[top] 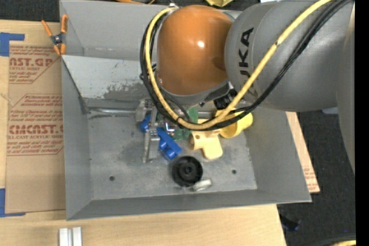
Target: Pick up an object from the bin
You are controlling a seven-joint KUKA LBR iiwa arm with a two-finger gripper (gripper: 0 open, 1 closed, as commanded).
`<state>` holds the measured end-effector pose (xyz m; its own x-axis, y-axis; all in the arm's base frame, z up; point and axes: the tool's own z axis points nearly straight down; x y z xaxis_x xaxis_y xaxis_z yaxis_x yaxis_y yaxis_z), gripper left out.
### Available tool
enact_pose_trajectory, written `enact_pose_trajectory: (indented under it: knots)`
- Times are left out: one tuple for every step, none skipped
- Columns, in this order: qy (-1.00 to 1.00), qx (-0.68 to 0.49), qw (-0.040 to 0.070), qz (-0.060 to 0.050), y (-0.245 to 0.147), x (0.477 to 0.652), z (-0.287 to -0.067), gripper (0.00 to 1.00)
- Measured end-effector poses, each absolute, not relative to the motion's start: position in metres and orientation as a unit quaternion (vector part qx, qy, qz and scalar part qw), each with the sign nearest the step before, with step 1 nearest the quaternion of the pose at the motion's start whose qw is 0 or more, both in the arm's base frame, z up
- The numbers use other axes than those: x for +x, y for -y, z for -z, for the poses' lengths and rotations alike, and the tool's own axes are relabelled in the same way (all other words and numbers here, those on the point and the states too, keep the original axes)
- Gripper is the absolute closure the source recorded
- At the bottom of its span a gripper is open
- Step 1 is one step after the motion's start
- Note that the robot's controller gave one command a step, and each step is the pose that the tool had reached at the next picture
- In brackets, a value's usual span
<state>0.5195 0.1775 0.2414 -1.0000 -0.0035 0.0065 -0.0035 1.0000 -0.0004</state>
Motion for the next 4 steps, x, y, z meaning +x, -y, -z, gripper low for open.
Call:
enact_pose_trajectory:
  knots:
    - [1.0,0.0,-0.001,0.001,-0.176,0.521,-0.246,0.0]
    - [0.995,-0.099,-0.001,0.001,-0.132,0.552,-0.116,0.0]
    - [0.989,-0.145,-0.006,0.004,-0.118,0.554,-0.162,0.0]
    - [0.969,-0.246,0.002,0.0,-0.086,0.572,-0.114,0.0]
